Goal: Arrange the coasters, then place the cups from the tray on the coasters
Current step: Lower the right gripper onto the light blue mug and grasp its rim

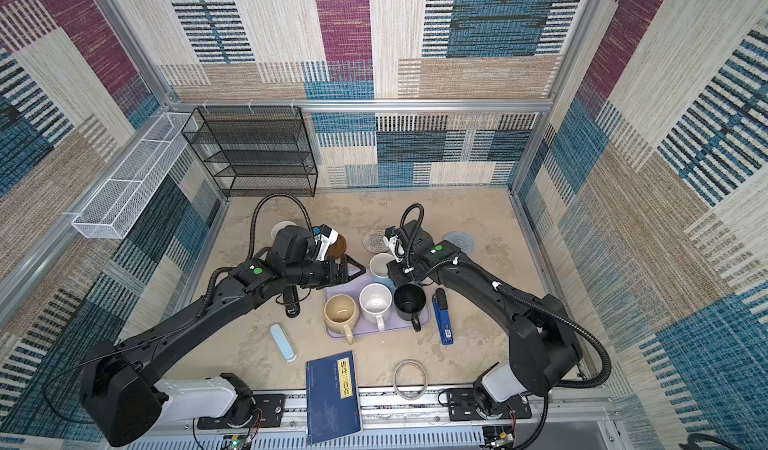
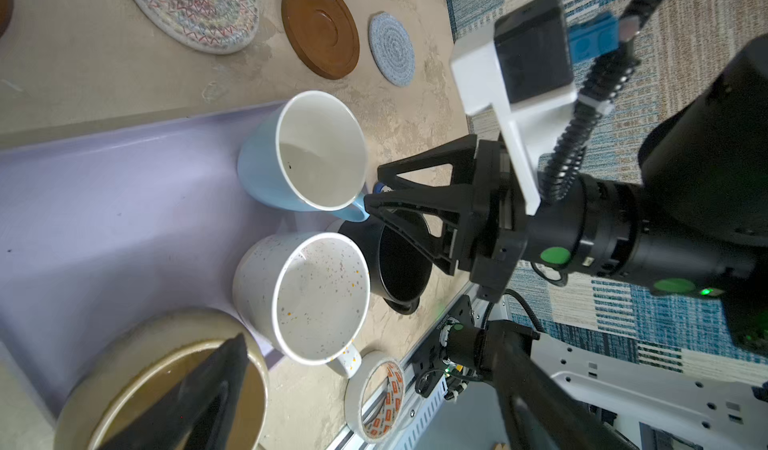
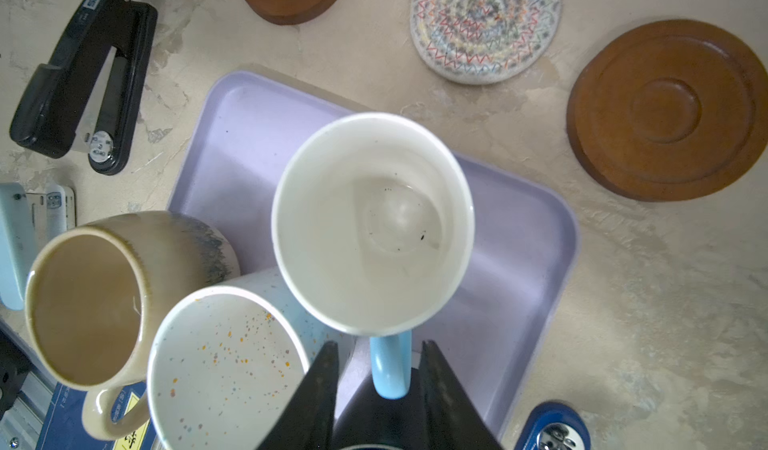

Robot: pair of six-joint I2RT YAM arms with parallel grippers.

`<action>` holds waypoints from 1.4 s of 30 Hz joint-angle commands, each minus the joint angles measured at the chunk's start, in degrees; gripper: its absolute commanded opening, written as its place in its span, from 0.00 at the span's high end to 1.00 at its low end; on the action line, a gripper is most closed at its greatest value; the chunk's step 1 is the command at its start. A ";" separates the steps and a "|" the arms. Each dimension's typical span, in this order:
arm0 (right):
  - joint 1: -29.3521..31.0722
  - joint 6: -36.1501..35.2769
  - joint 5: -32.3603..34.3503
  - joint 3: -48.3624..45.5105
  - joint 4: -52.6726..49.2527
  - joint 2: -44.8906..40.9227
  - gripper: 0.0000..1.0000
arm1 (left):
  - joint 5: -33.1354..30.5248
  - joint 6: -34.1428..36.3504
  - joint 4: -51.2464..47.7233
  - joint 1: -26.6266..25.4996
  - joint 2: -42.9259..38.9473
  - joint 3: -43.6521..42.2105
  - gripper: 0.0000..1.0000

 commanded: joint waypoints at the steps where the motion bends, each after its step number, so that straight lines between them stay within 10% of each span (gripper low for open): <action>1: 0.06 -0.14 1.04 -1.10 0.21 0.22 0.63 | -0.54 -1.39 2.25 -0.39 0.72 0.65 0.05; 42: 0.89 1.66 2.23 5.33 -1.75 9.87 0.65 | -3.70 -0.06 1.25 -0.52 -0.82 -2.03 0.05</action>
